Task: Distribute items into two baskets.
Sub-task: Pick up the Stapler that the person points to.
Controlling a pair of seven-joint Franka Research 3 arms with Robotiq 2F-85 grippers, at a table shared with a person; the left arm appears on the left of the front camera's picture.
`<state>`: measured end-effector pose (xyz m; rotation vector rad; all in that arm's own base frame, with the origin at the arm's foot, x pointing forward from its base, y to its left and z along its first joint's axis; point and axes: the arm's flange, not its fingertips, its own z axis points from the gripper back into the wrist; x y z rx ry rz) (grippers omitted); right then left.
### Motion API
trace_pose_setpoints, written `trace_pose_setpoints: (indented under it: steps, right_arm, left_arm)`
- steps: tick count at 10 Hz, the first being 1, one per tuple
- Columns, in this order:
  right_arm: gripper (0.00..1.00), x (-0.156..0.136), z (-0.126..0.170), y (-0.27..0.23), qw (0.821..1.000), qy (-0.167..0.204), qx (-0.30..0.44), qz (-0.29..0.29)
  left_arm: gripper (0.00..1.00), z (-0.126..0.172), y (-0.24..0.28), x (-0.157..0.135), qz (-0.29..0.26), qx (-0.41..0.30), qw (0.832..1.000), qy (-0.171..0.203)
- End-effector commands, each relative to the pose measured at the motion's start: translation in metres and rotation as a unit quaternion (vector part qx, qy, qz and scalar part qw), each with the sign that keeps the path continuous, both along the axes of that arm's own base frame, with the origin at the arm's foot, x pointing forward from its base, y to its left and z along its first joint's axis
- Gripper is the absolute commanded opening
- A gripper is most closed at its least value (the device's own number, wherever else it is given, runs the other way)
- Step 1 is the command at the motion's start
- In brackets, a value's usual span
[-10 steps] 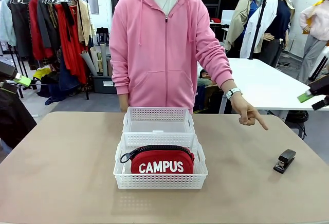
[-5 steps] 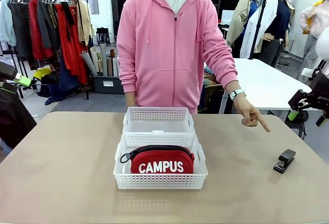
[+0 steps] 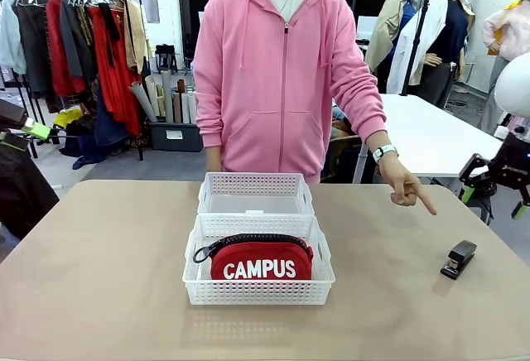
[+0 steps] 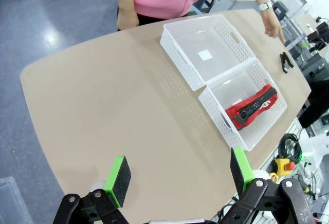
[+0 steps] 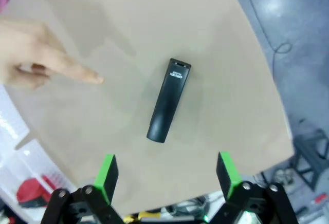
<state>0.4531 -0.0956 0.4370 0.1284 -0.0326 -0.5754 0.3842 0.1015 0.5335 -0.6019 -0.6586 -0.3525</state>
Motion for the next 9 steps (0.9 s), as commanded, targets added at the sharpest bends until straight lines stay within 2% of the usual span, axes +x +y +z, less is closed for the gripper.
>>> trace_pose_setpoints:
  steps: [1, 4, 9]
  right_arm:
    - [1.0, 0.0, -0.014, 0.002, 0.998, -0.006, 0.013, -0.067]
    - [1.0, 0.0, -0.028, 0.003, 0.992, 0.006, 0.02, -0.125]
    - [1.0, 0.005, -0.061, 0.006, 0.984, 0.011, 0.036, -0.171]
  left_arm:
    - [1.0, 0.0, 0.0, -0.001, 0.002, -0.004, 1.0, 0.003]
    - [1.0, 0.0, 0.0, -0.001, 0.002, -0.004, 1.0, 0.003]
    - [1.0, 0.0, 0.0, -0.001, 0.002, -0.004, 1.0, 0.003]
